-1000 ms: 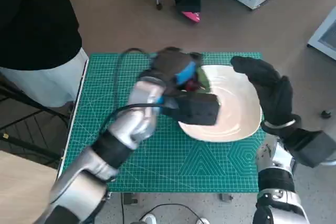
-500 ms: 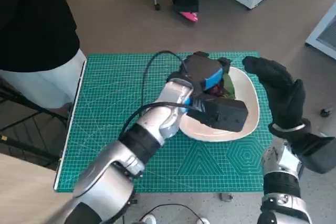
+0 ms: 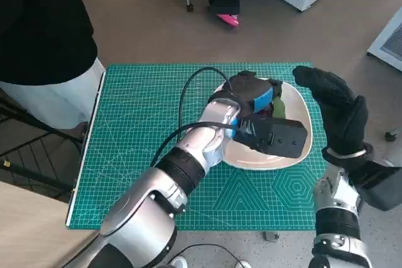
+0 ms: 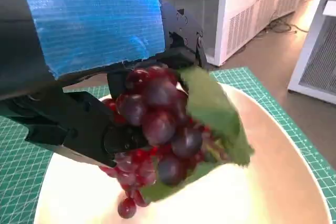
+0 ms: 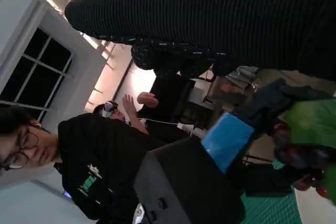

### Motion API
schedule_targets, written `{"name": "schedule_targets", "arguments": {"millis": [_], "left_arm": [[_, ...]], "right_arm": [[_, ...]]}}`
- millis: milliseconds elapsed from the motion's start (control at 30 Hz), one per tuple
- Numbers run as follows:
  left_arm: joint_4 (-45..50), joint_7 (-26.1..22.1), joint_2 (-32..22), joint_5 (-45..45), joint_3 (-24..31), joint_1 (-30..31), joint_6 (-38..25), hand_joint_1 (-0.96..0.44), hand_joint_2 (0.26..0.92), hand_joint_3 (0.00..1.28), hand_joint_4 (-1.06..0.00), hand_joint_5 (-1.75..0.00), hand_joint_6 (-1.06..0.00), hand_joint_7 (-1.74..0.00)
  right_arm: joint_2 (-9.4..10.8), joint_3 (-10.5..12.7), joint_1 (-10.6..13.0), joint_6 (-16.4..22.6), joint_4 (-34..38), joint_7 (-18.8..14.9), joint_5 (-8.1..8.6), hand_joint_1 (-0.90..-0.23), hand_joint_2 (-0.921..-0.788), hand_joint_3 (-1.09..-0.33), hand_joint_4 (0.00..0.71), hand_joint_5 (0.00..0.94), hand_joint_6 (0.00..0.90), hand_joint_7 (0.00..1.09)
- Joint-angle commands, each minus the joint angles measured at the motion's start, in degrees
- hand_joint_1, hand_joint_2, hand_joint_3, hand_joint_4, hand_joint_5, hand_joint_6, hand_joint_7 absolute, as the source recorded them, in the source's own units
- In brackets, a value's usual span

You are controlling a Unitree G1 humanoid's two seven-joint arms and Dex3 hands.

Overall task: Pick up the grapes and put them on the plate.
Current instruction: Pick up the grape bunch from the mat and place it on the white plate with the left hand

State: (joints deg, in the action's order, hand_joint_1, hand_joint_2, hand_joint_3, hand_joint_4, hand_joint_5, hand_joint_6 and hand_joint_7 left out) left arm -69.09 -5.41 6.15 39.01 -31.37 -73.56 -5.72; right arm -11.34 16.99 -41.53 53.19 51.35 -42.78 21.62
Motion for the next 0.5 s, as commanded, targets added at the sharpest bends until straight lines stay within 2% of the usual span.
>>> {"name": "schedule_targets", "arguments": {"millis": [33, 133, 267, 333, 433, 500], "left_arm": [[-1.3, 1.0, 0.7, -0.8, 0.5, -1.2, 0.2, 0.34, 0.907, 0.46, -0.28, -1.67, -0.48, -0.30], [-1.6, 0.9, 0.7, -1.6, 0.9, -0.9, 0.5, 0.35, 0.902, 0.45, -0.30, -1.66, -0.48, -0.36], [-1.9, 0.2, 0.6, -3.1, 1.9, -0.7, 0.9, 0.36, 0.789, 0.59, -0.38, -1.63, -0.42, -0.58], [-2.0, 0.0, 0.5, -3.5, 2.2, -0.6, 1.0, 0.36, 0.758, 0.59, -0.44, -1.57, -0.39, -0.73], [-2.1, 0.0, 0.5, -3.7, 2.1, -0.4, 1.1, 0.36, 0.812, 0.44, -0.50, -1.48, -0.35, -0.85], [-2.3, 0.0, 0.5, -3.4, 1.8, -0.4, 1.1, 0.31, 0.861, 0.34, -0.49, -1.42, -0.31, -0.82]], "right_arm": [[-0.6, -0.3, 1.4, -0.7, 0.0, 0.2, -0.22, -0.477, -0.921, -0.550, 0.240, 0.000, 0.243, 0.00], [-0.6, -0.3, 1.3, -0.7, 0.2, 0.2, -0.22, -0.470, -0.921, -0.553, 0.239, 0.000, 0.242, 0.00], [-0.7, -0.4, 1.2, -0.4, 0.4, 0.5, -0.49, -0.462, -0.921, -0.558, 0.237, 0.000, 0.239, 0.00], [-0.7, -0.4, 1.1, -0.2, 0.6, 0.6, -0.63, -0.460, -0.921, -0.560, 0.236, 0.000, 0.238, 0.00], [-0.6, -0.5, 0.9, 0.0, 1.0, 0.8, -0.87, -0.460, -0.921, -0.562, 0.235, 0.000, 0.236, 0.00], [-0.6, -0.6, 0.8, 0.0, 1.1, 1.0, -1.08, -0.459, -0.921, -0.563, 0.235, 0.001, 0.235, 0.00]]}}
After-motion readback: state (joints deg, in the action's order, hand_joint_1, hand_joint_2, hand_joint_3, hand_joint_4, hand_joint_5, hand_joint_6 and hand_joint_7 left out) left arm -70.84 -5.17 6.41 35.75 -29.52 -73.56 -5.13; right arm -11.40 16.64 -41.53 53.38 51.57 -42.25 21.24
